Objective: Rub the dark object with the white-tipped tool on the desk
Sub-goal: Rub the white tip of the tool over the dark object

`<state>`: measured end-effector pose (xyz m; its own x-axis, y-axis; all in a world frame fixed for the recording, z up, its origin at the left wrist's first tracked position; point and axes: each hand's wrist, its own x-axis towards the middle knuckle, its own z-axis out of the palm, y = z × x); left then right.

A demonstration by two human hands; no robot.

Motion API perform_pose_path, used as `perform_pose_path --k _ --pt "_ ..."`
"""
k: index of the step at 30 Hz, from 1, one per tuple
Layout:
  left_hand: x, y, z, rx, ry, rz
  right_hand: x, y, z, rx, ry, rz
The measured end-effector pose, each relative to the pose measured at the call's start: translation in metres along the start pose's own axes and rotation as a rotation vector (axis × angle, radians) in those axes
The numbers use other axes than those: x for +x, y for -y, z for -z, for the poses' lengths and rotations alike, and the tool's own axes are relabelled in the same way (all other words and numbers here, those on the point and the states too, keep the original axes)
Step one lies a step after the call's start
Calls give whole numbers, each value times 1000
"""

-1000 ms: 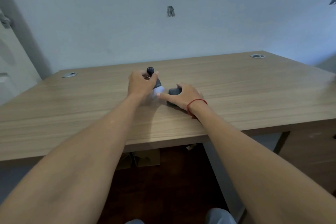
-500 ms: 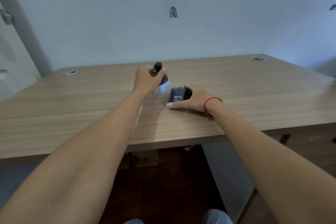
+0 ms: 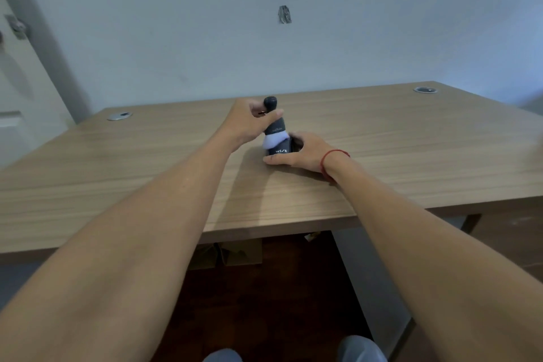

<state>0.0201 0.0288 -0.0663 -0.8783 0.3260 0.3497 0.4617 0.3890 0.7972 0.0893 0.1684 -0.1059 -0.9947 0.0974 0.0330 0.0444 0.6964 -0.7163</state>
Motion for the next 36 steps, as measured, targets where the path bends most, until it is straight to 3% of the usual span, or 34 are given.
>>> perform_pose_path --k 3,7,11,15,20,26,30,36 --pt "3 10 3 133 -108 12 -6 8 -3 -16 -31 -17" --pt "-2 6 2 -188 -59 109 -1 6 -8 -5 -63 3" --pt "5 10 -5 -9 -166 61 -2 6 -9 12 -73 -31" --pt "6 -4 -9 -86 -75 19 4 1 -12 17 -79 5" --pt "12 20 -7 399 -197 79 0 3 -10 11 -87 -11" --pt "-7 40 1 -64 -377 173 6 -1 -12 15 -123 -24" --pt "-12 32 9 -229 -284 283 5 0 -13 15 -127 -30" --pt "-8 29 12 -60 -270 208 3 -1 -15 24 -127 -33"
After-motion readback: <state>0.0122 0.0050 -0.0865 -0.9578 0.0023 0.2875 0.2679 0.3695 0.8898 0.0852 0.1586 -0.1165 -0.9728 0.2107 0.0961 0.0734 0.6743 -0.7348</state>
